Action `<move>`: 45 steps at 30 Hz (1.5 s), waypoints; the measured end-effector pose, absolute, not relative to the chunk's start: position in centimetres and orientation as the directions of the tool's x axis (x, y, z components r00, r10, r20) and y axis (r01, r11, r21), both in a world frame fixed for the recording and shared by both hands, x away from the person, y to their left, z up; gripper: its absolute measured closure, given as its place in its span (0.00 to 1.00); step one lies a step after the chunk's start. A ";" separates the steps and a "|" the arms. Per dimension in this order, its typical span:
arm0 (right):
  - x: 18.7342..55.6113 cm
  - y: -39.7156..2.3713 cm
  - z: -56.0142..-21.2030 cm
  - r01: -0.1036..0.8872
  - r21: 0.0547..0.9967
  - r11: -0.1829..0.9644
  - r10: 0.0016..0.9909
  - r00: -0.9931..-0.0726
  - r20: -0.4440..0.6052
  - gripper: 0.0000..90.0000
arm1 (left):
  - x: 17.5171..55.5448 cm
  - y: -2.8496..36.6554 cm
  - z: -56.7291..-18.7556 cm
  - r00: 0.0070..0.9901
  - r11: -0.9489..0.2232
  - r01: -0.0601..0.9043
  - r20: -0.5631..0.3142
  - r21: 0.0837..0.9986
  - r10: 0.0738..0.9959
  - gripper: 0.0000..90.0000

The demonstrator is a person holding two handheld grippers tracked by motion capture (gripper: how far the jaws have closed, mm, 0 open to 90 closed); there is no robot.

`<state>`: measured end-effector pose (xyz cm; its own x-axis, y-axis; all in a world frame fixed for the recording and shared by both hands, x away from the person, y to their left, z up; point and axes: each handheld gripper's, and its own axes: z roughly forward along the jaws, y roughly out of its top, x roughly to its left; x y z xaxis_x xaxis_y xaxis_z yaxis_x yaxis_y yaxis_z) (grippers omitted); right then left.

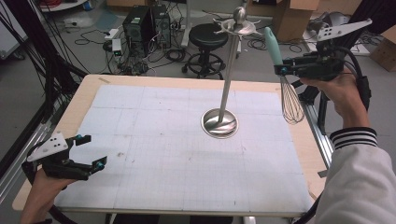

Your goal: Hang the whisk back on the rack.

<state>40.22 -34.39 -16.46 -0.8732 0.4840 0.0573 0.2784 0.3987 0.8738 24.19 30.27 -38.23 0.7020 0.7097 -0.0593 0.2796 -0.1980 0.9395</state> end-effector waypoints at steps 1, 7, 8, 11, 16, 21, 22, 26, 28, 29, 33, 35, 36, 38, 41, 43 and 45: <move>40.3 -34.3 -16.5 0.275 0.875 0.399 0.484 -0.873 0.054 0.77 | 24.2 30.3 -38.2 0.701 -0.196 0.281 -0.061 0.940 0.710 0.02; 40.6 -34.1 -16.7 0.278 0.872 0.404 0.479 -0.876 0.057 0.77 | 24.2 30.3 -38.2 0.702 -0.198 0.279 -0.059 0.940 0.710 0.02; 40.7 -34.0 -16.7 0.277 0.872 0.404 0.479 -0.876 0.057 0.77 | 24.2 30.3 -38.2 0.702 -0.199 0.279 -0.059 0.939 0.709 0.02; 40.9 -33.7 -16.9 0.277 0.870 0.408 0.475 -0.878 0.057 0.77 | 24.2 30.4 -38.2 0.702 -0.199 0.280 -0.059 0.939 0.710 0.02; 41.2 -33.3 -17.1 0.282 0.867 0.411 0.472 -0.879 0.063 0.77 | 24.1 30.4 -38.2 0.702 -0.195 0.277 -0.060 0.941 0.710 0.02; 41.5 -32.8 -17.3 0.279 0.868 0.411 0.467 -0.882 0.062 0.77 | 24.1 30.5 -38.1 0.704 -0.198 0.276 -0.057 0.941 0.708 0.02; 41.5 -32.7 -17.3 0.282 0.868 0.408 0.469 -0.881 0.065 0.77 | 24.1 30.5 -38.1 0.703 -0.196 0.277 -0.059 0.941 0.709 0.02; 41.7 -32.4 -17.5 0.282 0.868 0.410 0.468 -0.881 0.065 0.77 | 24.1 30.5 -38.1 0.702 -0.193 0.274 -0.059 0.942 0.709 0.02; 41.7 -32.3 -17.7 0.280 0.870 0.406 0.470 -0.880 0.064 0.77 | 24.1 30.5 -38.0 0.704 -0.194 0.274 -0.059 0.942 0.708 0.02; 41.8 -32.3 -17.8 0.283 0.872 0.400 0.469 -0.880 0.070 0.77 | 24.1 30.5 -38.0 0.703 -0.193 0.273 -0.058 0.942 0.709 0.02; 42.0 -31.9 -18.1 0.282 0.872 0.399 0.467 -0.881 0.071 0.77 | 24.0 30.5 -38.0 0.704 -0.195 0.273 -0.058 0.942 0.708 0.02; 42.2 -31.7 -18.2 0.279 0.873 0.401 0.465 -0.883 0.068 0.77 | 24.0 30.5 -38.0 0.704 -0.193 0.273 -0.059 0.943 0.708 0.02; 42.2 -31.6 -18.2 0.281 0.872 0.401 0.465 -0.882 0.071 0.77 | 24.0 30.5 -38.0 0.704 -0.191 0.272 -0.059 0.943 0.708 0.02; 42.3 -31.5 -18.2 0.278 0.872 0.404 0.463 -0.884 0.067 0.77 | 24.0 30.6 -38.0 0.702 -0.189 0.273 -0.061 0.943 0.709 0.02; 42.4 -31.2 -18.2 0.283 0.868 0.409 0.467 -0.882 0.068 0.77 | 24.0 30.6 -38.0 0.703 -0.189 0.273 -0.062 0.943 0.708 0.02; 42.6 -31.0 -18.3 0.284 0.866 0.411 0.465 -0.883 0.069 0.77 | 24.0 30.6 -38.0 0.705 -0.190 0.272 -0.061 0.943 0.706 0.02; 42.7 -30.8 -18.4 0.281 0.867 0.412 0.463 -0.884 0.066 0.77 | 24.0 30.6 -38.0 0.705 -0.190 0.271 -0.061 0.944 0.707 0.02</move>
<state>42.66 -30.83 -18.38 -0.8838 0.4631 0.0661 0.2808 0.4122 0.8668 24.03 30.59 -37.98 0.7051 0.7065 -0.0608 0.2714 -0.1896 0.9436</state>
